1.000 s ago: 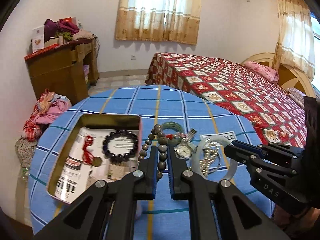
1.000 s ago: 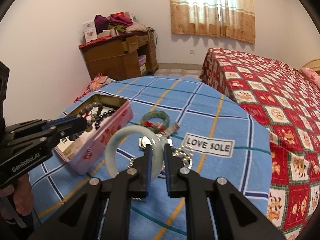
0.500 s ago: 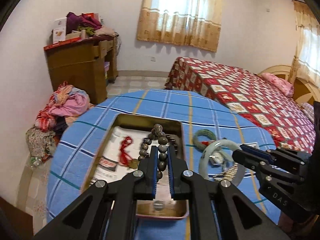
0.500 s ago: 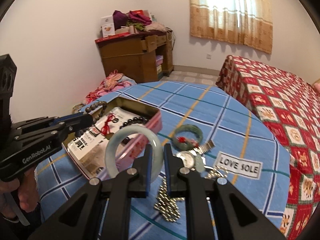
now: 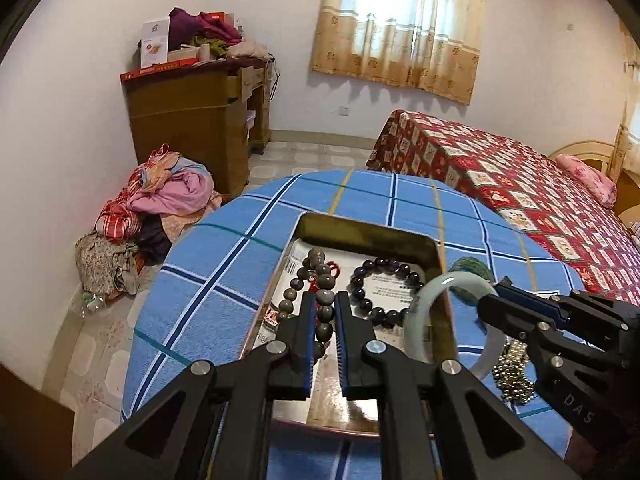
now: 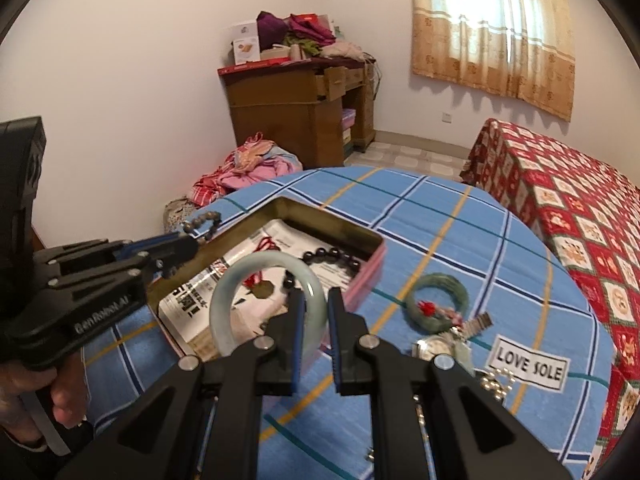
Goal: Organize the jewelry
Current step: 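Carry the bracelet and bangle into the tin and open both tools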
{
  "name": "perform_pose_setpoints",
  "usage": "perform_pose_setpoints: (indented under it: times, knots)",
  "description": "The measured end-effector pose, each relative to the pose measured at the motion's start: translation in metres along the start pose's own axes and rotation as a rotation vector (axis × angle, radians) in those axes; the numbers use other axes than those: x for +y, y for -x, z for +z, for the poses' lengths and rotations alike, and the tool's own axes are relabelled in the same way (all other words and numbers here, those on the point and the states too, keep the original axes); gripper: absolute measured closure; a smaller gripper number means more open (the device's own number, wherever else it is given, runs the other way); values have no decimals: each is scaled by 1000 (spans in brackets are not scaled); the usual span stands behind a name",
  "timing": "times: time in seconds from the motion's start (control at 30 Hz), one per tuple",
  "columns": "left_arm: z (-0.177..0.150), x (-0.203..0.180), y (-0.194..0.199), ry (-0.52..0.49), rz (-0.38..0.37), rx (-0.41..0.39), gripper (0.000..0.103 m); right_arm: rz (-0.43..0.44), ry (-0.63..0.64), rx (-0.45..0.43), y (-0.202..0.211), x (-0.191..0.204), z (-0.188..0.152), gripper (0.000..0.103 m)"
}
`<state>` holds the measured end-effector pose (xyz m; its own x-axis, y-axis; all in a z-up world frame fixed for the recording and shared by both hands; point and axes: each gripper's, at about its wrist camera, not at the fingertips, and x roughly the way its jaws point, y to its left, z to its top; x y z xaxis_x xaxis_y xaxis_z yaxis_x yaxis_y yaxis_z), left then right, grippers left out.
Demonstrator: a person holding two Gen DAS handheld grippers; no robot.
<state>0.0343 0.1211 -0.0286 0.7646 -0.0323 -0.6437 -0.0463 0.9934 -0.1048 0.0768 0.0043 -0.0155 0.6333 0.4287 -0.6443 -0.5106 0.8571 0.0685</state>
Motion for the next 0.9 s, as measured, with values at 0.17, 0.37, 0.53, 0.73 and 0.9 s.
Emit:
perform_pose_setpoints:
  times: [0.17, 0.37, 0.53, 0.73, 0.9]
  knots:
    - [-3, 4, -9, 3, -1, 17, 95, 6, 23, 23, -14, 14, -1, 89]
    - [-6, 10, -17, 7, -1, 41, 95, -1, 25, 46, -24, 17, -5, 89]
    - [-10, 10, -25, 0, -7, 65, 95, -5, 26, 62, -31, 18, -6, 89]
    - [-13, 12, -30, 3, -13, 79, 95, 0, 35, 85, -36, 23, -11, 89]
    - [-15, 14, -33, 1, -11, 93, 95, 0, 34, 93, -38, 25, -13, 89]
